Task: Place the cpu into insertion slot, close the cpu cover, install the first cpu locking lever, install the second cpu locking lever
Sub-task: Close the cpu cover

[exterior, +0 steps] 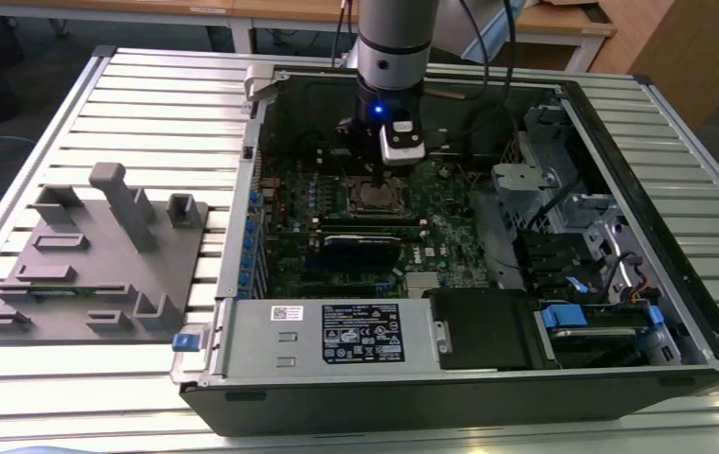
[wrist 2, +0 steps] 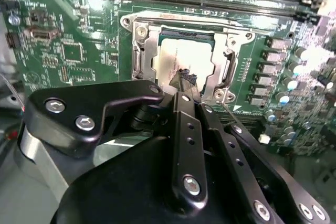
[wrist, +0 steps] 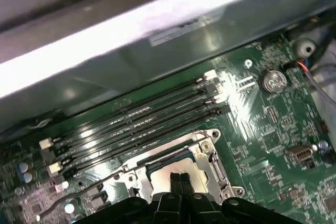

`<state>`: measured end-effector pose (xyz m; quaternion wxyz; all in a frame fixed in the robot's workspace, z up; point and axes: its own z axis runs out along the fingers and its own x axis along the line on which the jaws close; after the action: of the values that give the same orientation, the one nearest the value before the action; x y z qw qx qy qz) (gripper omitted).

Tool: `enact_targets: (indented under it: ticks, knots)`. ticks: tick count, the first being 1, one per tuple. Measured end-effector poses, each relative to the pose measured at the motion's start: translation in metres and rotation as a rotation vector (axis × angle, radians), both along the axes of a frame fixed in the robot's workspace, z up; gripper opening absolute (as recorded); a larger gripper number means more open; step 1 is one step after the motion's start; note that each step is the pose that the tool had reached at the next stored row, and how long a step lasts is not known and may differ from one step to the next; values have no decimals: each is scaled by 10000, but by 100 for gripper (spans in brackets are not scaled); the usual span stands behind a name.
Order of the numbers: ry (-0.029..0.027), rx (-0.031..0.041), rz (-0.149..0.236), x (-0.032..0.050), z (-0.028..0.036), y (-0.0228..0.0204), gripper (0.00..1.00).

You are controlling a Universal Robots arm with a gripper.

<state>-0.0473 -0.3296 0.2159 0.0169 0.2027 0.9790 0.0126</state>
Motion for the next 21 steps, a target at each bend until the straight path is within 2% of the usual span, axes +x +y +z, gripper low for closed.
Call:
enact_targets:
  ticks: [21]
  knots:
    - [1, -1, 3715, 0, -30, 0, 11]
